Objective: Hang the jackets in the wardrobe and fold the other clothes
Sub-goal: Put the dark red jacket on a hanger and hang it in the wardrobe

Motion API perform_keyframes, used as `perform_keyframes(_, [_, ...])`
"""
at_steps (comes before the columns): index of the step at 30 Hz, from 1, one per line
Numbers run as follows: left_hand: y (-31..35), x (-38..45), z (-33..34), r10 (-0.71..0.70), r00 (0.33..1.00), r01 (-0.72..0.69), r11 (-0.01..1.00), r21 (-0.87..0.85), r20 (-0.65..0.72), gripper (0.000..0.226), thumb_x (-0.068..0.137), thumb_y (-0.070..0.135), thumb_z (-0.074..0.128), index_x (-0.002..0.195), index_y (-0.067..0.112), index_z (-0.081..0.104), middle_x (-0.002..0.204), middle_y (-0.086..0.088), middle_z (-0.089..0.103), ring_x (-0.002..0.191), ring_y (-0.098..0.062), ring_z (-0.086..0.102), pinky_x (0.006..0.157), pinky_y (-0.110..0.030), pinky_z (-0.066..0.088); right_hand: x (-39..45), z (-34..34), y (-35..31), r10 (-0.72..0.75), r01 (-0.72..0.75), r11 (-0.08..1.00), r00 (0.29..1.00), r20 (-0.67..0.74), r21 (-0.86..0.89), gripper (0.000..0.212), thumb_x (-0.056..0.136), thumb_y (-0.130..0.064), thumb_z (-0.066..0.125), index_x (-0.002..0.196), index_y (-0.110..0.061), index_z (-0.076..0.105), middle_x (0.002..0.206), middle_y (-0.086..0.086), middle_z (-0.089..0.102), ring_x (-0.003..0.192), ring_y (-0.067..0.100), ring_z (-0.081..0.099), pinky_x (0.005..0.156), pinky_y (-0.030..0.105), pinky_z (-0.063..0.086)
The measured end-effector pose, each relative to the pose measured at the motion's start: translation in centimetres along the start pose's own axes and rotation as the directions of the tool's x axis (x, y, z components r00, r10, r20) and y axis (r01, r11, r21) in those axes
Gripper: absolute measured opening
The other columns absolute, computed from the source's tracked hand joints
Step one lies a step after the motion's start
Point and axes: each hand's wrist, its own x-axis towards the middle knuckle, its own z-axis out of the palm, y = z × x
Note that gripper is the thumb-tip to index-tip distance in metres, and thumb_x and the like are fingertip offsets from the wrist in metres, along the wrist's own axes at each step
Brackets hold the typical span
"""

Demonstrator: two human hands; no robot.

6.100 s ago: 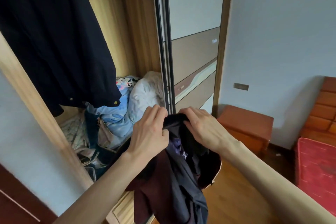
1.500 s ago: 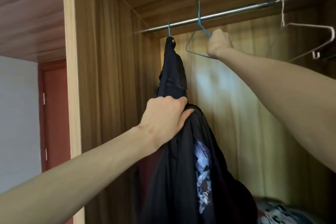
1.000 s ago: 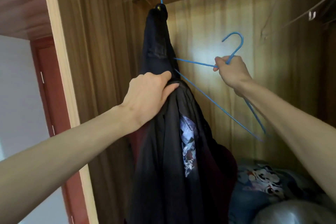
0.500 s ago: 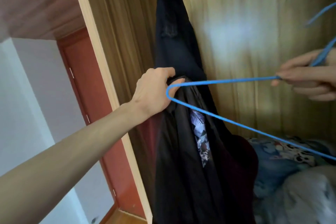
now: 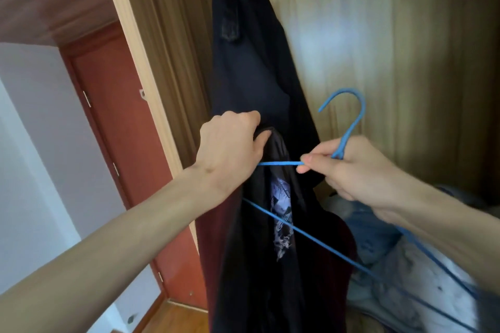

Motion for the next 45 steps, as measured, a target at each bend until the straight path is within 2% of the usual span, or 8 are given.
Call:
perform_keyframes(8, [-0.8,-2.2,-0.4,0.097,0.994,-0.103,0.987,0.121,0.052,0.036,0.098,0.046,0.066,0.082,0.016,0.056,0.057,0.000,0.039,0.059,-0.040,0.061,0.053,-0.033,0.027,0.8,0.1,-0.2,0.019,-0.001,0.958,0.998,0.058,-0.288,0.024,0.097,-0.027,0.070,0.075,-0.024,0.080,0.039,-0.012,0.043,0.040,0.004,0.042,0.046,0.015,0.032])
perform_keyframes(18, [3.3,-4.4,-0.6,0.107,0.987,-0.114,0.992,0.055,0.122,0.042,0.095,0.037,0.073,0.080,0.017,0.039,0.052,0.010,0.022,0.044,-0.017,0.023,0.049,-0.024,0.005,-0.2,2.8,2.0,-0.005,0.007,0.997,1.000,-0.029,0.078,0.022,0.098,-0.018,0.068,0.080,-0.016,0.081,0.040,-0.012,0.034,0.037,0.005,0.029,0.040,0.015,0.024])
perform_keyframes(23, [2.9,-5.1,0.1,0.136,0.985,-0.117,0.978,-0.171,0.108,0.025,0.101,0.042,0.063,0.100,0.017,0.056,0.055,0.010,0.039,0.049,-0.020,0.046,0.047,-0.027,0.025,-0.8,3.3,3.8,-0.051,0.082,0.977,0.986,-0.159,0.195,0.025,0.104,-0.023,0.063,0.084,-0.020,0.078,0.040,-0.014,0.037,0.034,0.005,0.031,0.038,0.012,0.025])
perform_keyframes(26, [2.5,-5.5,0.3,0.231,0.947,-0.148,0.930,-0.337,0.222,0.032,0.105,0.043,0.050,0.121,0.020,0.065,0.085,0.010,0.065,0.079,-0.016,0.065,0.070,-0.036,0.052,-0.8,3.6,5.2,-0.096,0.151,0.971,0.958,-0.272,0.188,0.023,0.105,-0.025,0.059,0.087,-0.026,0.073,0.040,-0.014,0.038,0.035,0.007,0.032,0.040,0.013,0.026])
perform_keyframes(31, [1.8,-5.4,1.1,0.325,0.922,-0.250,0.915,-0.316,0.211,0.035,0.110,0.036,0.040,0.103,0.022,0.071,0.098,0.008,0.055,0.089,-0.014,0.048,0.085,-0.033,0.039,-1.4,5.2,7.3,-0.108,0.201,0.940,0.942,-0.319,0.276,0.021,0.106,-0.022,0.057,0.093,-0.030,0.072,0.042,-0.013,0.040,0.036,0.006,0.029,0.039,0.020,0.026])
perform_keyframes(35, [0.9,-4.1,1.7,0.393,0.832,-0.261,0.900,-0.349,0.392,0.035,0.109,0.045,0.029,0.094,0.023,0.051,0.083,0.010,0.052,0.075,-0.012,0.050,0.073,-0.037,0.044,-0.6,5.4,7.1,-0.121,0.212,0.939,0.941,-0.317,0.272,0.020,0.106,-0.017,0.058,0.095,-0.023,0.072,0.047,-0.022,0.051,0.041,0.002,0.049,0.043,0.010,0.035])
perform_keyframes(40, [0.0,-4.0,2.8,0.459,0.798,-0.391,0.887,-0.245,0.390,0.045,0.105,0.060,0.022,0.101,0.024,0.050,0.065,0.006,0.051,0.056,-0.015,0.049,0.057,-0.040,0.047,0.4,4.4,7.1,-0.134,0.180,0.937,0.977,-0.165,0.300,0.014,0.105,-0.018,0.061,0.096,-0.019,0.072,0.045,-0.015,0.043,0.038,0.005,0.031,0.042,0.015,0.027])
perform_keyframes(45, [-1.9,-4.5,3.9,0.393,0.845,-0.312,0.913,-0.264,0.362,0.045,0.104,0.062,0.024,0.101,0.027,0.052,0.056,0.008,0.044,0.054,-0.015,0.045,0.059,-0.042,0.048,2.3,1.4,7.9,-0.204,0.073,0.936,0.910,0.362,0.344,0.032,0.103,-0.052,0.056,0.119,-0.029,0.072,0.065,-0.005,0.058,0.054,0.011,0.053,0.053,0.020,0.047])
